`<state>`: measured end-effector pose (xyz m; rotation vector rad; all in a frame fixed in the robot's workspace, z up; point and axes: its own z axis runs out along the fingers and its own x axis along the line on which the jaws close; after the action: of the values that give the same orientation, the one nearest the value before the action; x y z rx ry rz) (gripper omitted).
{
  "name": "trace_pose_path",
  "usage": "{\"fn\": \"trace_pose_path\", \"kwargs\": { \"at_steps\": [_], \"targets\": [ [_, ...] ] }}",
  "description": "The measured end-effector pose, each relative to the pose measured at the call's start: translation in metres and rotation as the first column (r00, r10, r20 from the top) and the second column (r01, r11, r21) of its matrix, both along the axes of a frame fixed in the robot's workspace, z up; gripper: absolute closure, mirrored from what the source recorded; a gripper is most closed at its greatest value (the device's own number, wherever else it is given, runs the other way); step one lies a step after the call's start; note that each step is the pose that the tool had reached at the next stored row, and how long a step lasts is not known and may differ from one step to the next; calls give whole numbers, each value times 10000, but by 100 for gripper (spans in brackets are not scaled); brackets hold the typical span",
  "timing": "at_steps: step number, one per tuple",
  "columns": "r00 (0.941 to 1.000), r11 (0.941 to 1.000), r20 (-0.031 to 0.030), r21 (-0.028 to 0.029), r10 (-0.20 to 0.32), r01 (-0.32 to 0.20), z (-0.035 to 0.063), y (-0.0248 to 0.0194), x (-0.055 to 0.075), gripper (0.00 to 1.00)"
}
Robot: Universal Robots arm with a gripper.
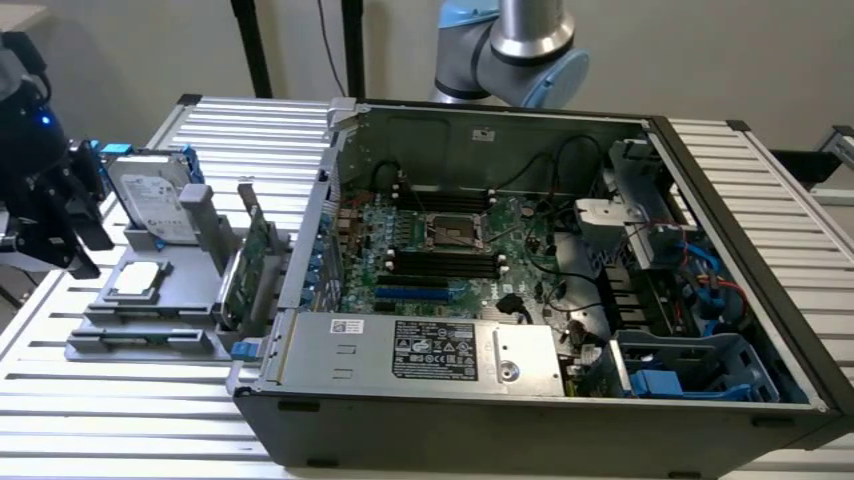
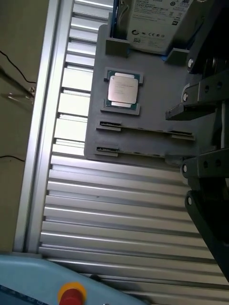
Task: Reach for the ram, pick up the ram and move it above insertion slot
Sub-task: 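Pick up the ram and move it above insertion slot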
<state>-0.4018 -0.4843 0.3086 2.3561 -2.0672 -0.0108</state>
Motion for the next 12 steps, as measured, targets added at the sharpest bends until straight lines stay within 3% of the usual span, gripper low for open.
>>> {"fn": "trace_pose_path", "kwargs": {
  "at_steps": [12],
  "targets": [
    [9998, 9998, 0, 33, -176, 176, -218, -93, 52, 58]
  ]
}}
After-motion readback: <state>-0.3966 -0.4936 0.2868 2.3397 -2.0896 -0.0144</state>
